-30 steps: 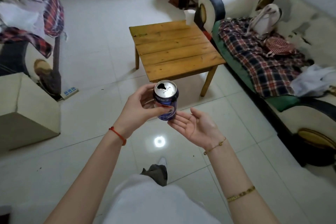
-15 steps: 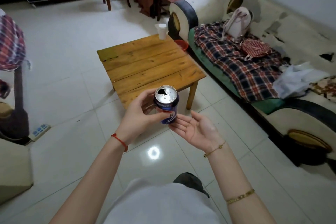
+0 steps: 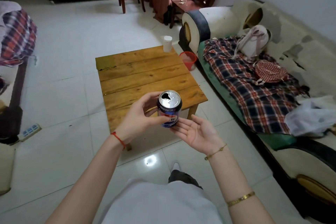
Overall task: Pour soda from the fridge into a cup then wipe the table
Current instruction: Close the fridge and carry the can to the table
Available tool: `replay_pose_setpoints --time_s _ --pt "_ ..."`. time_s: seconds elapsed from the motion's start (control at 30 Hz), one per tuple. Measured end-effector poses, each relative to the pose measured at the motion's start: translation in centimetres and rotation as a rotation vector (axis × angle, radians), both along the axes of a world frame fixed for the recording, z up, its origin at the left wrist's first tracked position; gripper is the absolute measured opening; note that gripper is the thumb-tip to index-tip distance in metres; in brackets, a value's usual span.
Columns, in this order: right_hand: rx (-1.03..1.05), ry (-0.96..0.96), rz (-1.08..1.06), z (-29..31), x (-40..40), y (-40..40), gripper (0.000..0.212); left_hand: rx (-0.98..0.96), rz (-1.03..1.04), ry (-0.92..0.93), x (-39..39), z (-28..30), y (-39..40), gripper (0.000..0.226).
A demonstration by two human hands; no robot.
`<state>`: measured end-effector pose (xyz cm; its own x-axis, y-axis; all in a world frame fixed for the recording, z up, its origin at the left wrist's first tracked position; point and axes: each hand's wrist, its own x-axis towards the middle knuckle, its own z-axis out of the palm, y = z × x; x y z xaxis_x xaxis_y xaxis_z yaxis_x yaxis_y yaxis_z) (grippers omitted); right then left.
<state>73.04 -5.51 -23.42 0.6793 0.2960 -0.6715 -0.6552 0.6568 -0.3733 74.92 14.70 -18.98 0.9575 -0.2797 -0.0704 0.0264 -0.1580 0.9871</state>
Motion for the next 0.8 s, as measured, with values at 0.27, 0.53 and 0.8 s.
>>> replay_pose_setpoints --time_s 0.27,0.53,0.8 --pt "-0.025 0.019 0.135 0.6 10.3 -6.9 0.055 -0.018 0.155 0.008 7.2 -0.3 -6.7 0.066" --pt "-0.041 0.055 0.242 -0.5 18.1 -8.2 0.054 0.040 0.151 0.020 13.6 -1.4 -7.5 0.068" --pt "-0.060 0.106 0.261 -1.8 27.6 -7.1 0.053 0.071 0.170 0.000 22.4 -3.6 -7.2 0.064"
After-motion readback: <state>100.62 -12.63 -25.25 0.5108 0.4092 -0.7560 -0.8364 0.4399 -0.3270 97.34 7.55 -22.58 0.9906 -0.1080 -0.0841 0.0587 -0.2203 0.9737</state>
